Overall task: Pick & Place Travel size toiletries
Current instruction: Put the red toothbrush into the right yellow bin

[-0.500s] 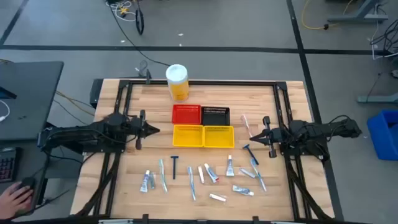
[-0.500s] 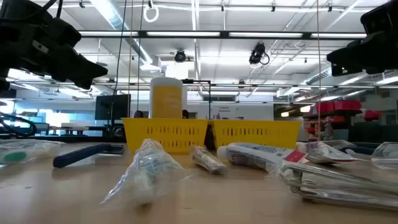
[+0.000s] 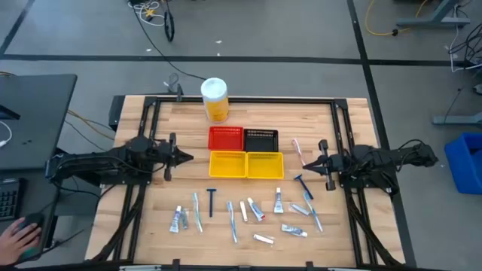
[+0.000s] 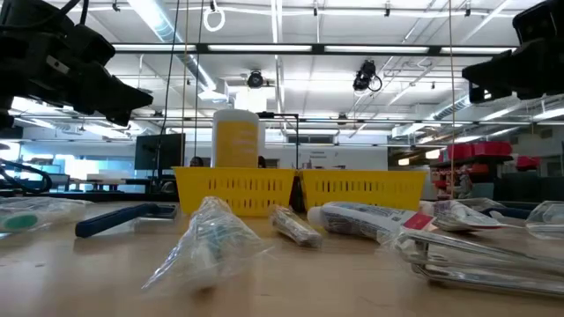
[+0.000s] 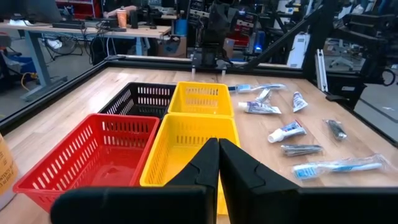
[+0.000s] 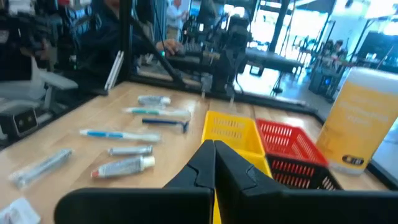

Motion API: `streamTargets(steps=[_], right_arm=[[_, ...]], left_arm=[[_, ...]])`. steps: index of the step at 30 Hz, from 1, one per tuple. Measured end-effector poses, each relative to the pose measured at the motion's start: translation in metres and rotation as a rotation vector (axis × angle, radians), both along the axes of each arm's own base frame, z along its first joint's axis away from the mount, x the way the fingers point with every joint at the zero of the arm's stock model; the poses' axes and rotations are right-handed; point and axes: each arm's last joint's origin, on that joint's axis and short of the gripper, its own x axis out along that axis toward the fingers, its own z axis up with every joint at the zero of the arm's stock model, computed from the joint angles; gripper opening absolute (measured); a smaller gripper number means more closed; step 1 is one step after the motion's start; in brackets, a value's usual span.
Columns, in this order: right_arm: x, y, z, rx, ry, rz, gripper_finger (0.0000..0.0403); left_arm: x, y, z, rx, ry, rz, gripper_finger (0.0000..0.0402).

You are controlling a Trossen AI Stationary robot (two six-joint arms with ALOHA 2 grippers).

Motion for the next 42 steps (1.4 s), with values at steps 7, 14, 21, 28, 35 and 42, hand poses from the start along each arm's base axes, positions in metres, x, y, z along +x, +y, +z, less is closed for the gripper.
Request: streamTargets(steps=[7,14,21,28,35,42], right_arm=[[0.0,0.0,0.007,0.011,-0.074,-0.001,0.0003],[0.0,-0.002,0.015,-0.043,-0.159,-0.072,0.0003],[-0.001,-0.004,0.024,0.003,-0.248,-0.12,0.0003],[-0.003,-0.015,0.029,0.113,-0.291,-0.503,0.0003],[0.006,-0.015,0.018,0.164,-0.185,-0.497,0.0021],[0.017,-0.02,0.005,0.153,-0.063,-0.662,0.0083]], left_arm=[[0.0,0.0,0.01,0.111,-0.101,0.0,0.0016],[-0.001,-0.001,0.025,0.114,-0.252,-0.022,0.0016],[0.0,0.0,0.029,-0.105,-0.27,-0.014,0.0019],[0.005,0.001,0.029,-0.103,-0.219,0.002,0.0052],[0.012,0.004,0.029,-0.089,-0.217,0.056,0.0088],[0.014,0.005,0.03,-0.031,-0.229,0.094,0.0103]])
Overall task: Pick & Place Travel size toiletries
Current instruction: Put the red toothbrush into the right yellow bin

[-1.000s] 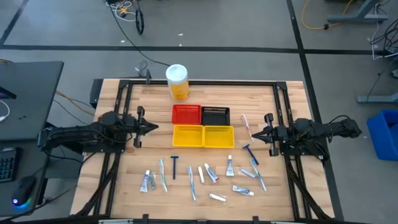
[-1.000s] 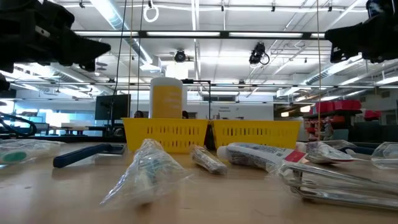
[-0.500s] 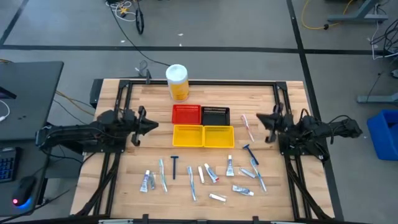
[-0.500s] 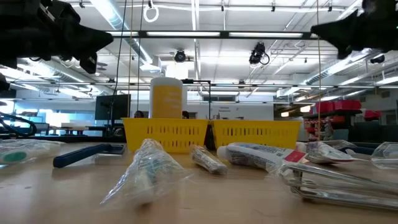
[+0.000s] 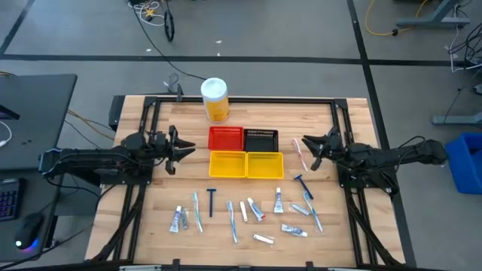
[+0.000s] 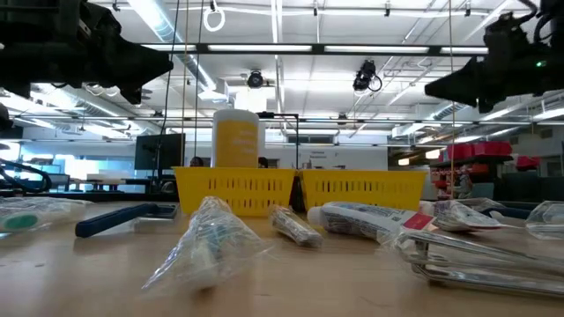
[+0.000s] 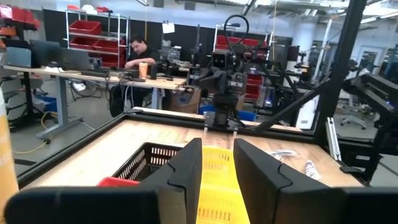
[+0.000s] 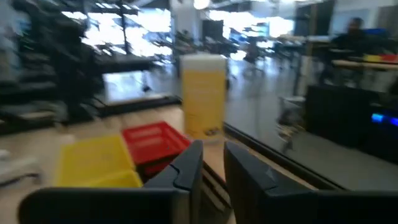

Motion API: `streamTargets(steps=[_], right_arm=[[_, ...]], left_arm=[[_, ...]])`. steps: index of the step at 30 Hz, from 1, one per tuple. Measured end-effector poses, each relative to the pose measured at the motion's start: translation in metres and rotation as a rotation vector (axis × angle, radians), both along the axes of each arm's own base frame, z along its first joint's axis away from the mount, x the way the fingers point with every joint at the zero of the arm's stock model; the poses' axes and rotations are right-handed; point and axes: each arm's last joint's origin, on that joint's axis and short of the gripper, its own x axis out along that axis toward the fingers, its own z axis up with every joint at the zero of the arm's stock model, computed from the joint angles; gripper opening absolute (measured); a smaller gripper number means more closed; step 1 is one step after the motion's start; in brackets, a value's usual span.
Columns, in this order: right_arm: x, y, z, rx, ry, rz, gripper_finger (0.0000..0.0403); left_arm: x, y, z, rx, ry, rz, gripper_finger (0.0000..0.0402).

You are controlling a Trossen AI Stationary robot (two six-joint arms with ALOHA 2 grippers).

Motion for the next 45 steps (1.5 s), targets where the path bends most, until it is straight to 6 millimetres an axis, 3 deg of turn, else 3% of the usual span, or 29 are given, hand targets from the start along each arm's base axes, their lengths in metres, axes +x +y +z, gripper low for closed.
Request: streamTargets(steps=[5,9,14,22,30,45], right_arm=[[0.005,-0.004,-0.001,0.046,0.03,-0.085,0.012],[0.009,-0.007,-0.001,0.2,0.031,-0.124,0.0139],[0.009,-0.011,-0.018,0.303,0.163,-0.181,0.0152],[0.006,-0.019,-0.046,0.484,0.352,-0.287,0.0156],[0.013,-0.027,-0.064,0.627,0.489,-0.261,0.0162],[0.028,-0.035,-0.083,0.655,0.548,-0.282,0.0149]], left_arm=[[0.0,0.001,0.0,-0.022,-0.003,0.015,0.0101],[0.0,0.001,0.0,-0.022,-0.004,0.015,0.01],[0.0,0.001,0.0,-0.024,0.004,0.015,0.01],[0.0,0.001,0.0,-0.004,0.007,0.018,0.01],[0.0,0.001,0.0,-0.003,0.008,0.019,0.0099],[0.0,0.001,0.0,-0.002,0.008,0.044,0.0099]])
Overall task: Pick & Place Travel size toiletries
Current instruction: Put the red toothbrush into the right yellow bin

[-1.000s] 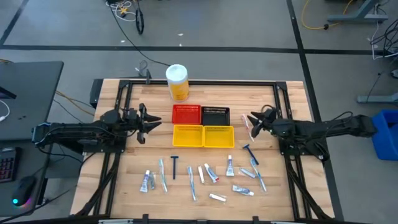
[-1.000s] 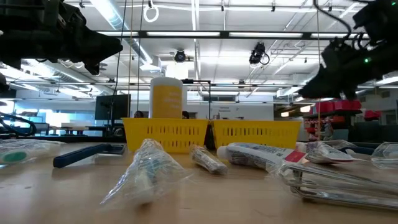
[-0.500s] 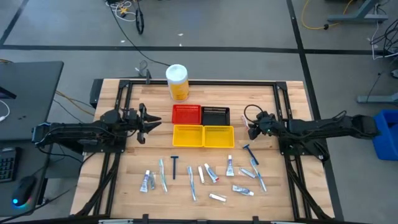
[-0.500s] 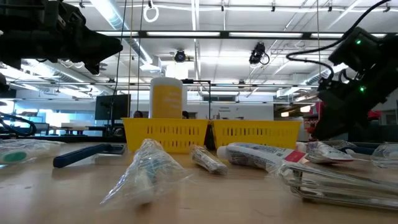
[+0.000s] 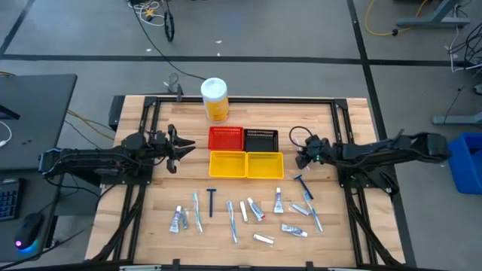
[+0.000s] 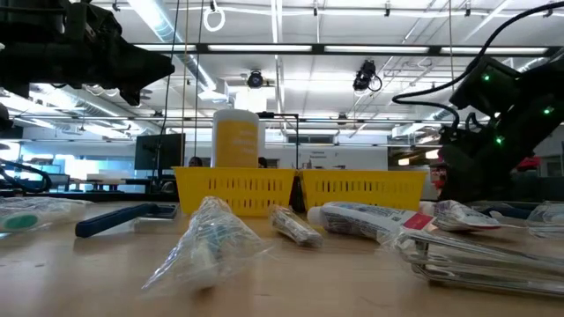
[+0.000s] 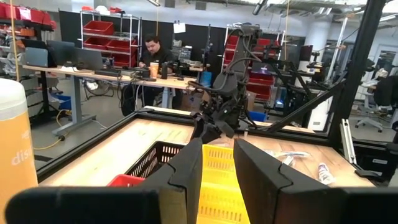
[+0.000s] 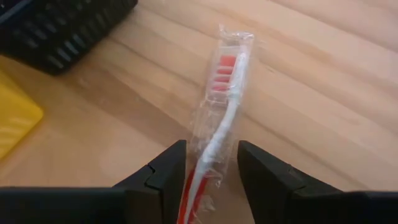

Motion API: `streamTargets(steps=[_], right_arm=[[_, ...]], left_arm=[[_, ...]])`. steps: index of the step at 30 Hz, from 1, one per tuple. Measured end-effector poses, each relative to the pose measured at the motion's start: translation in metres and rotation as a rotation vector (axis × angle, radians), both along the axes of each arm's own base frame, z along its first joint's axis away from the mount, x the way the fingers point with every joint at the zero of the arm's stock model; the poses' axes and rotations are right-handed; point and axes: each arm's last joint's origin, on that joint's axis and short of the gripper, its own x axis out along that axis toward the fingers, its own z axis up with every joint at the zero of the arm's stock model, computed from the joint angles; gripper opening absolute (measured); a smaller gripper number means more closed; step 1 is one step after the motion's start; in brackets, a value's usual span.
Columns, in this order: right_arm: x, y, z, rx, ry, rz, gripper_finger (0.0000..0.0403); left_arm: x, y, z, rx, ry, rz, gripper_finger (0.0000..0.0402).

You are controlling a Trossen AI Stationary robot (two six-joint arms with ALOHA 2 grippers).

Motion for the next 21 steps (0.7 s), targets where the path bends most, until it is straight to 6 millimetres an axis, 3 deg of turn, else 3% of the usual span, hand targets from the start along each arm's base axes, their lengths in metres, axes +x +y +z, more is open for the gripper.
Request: streamTargets(steps=[11,18,21], right_arm=[[0.002,-0.001,-0.002,-0.024,0.009,0.005,0.0025],[0.001,-0.001,0.002,-0.051,0.002,-0.002,0.0023],[0.007,-0.003,0.012,-0.095,-0.001,0.034,0.0023]], left_arm=[[0.0,0.0,0.0,0.0,0.004,0.0,0.0099],[0.0,0.0,-0.001,-0.001,0.005,0.0,0.0099],[0.0,0.0,-0.001,-0.001,0.006,0.0,0.0099]])
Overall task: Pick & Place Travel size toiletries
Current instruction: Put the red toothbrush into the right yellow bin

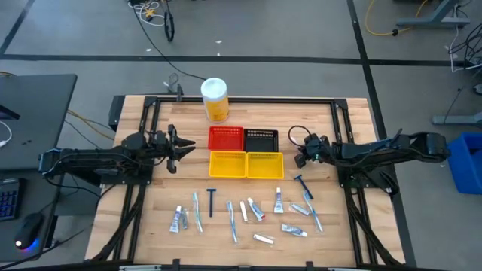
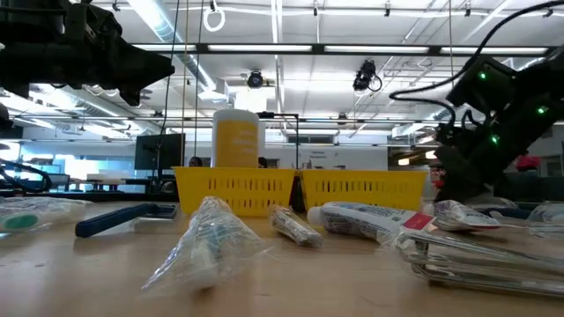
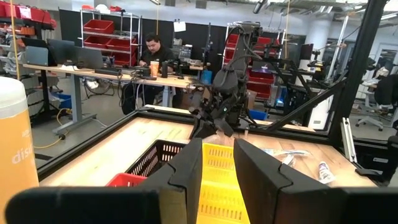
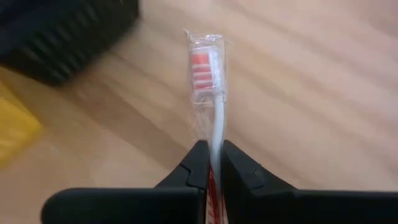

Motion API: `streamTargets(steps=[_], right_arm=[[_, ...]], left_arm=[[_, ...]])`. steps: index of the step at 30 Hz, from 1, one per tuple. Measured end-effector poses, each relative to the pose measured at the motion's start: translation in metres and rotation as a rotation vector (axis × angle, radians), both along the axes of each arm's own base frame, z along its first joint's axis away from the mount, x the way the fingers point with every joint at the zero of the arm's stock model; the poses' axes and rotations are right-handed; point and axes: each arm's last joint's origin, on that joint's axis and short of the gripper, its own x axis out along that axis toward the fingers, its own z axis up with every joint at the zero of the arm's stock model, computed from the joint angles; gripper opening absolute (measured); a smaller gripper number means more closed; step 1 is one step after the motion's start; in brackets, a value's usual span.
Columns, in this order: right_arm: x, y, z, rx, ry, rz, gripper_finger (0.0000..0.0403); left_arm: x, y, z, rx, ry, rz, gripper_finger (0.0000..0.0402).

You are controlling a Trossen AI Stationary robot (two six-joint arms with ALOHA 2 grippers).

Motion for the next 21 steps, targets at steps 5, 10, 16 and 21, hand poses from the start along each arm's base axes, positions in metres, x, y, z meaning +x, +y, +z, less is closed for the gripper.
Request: streamTargets(steps=[5,10,16,21], right_arm=[[0.012,-0.003,0.028,-0.056,0.015,0.044,0.0023],[0.02,-0.007,0.063,-0.118,0.08,0.015,0.0023],[0.04,-0.005,0.111,-0.162,0.003,0.172,0.0023],[0.06,0.008,0.139,-0.16,-0.214,0.488,0.0023]], left_arm=[[0.0,0.0,-0.001,-0.006,0.014,0.0,0.0099],[0.0,0.0,-0.001,-0.006,0.015,0.0,0.0099],[0.0,0.0,-0.001,-0.006,0.015,0.0,0.0099],[0.0,0.0,-0.001,-0.006,0.013,0.0,0.0099]])
